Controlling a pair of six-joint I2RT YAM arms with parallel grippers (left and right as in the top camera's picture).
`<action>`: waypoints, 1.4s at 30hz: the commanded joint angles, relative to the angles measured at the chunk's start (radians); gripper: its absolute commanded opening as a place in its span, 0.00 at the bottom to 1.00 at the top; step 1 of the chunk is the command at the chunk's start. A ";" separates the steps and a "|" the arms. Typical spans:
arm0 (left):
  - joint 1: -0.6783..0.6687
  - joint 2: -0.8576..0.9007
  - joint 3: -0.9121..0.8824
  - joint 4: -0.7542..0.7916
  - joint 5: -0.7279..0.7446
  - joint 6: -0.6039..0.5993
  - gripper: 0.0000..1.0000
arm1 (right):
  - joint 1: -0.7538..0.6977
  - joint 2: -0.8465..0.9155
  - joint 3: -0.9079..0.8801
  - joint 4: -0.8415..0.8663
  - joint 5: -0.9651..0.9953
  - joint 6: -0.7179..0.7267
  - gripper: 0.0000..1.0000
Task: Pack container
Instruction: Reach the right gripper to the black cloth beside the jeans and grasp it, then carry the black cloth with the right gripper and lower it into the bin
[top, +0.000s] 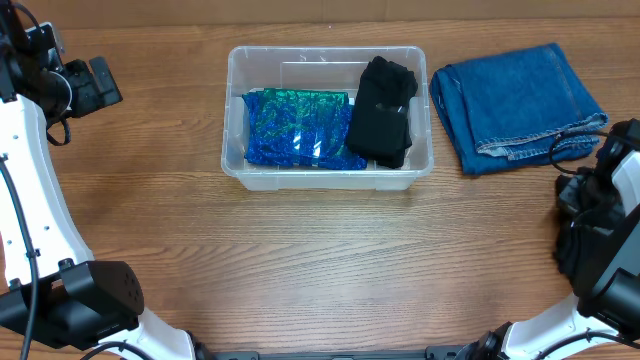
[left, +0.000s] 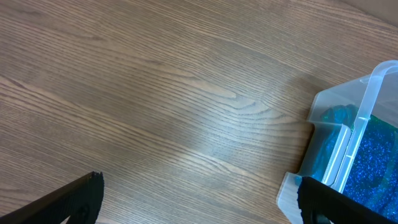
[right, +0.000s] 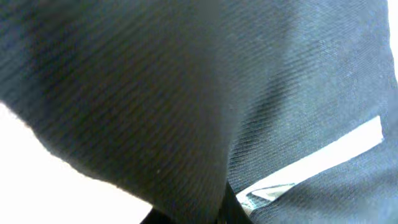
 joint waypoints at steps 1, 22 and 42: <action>-0.007 -0.014 -0.003 0.000 0.007 0.015 1.00 | 0.001 0.003 0.105 -0.090 -0.021 0.072 0.04; -0.007 -0.014 -0.003 0.000 0.007 0.015 1.00 | 0.473 -0.039 1.103 -0.602 -0.401 -0.537 0.04; -0.007 -0.014 -0.003 0.000 0.007 0.015 1.00 | 1.097 0.236 1.081 -0.218 -0.277 -0.823 0.04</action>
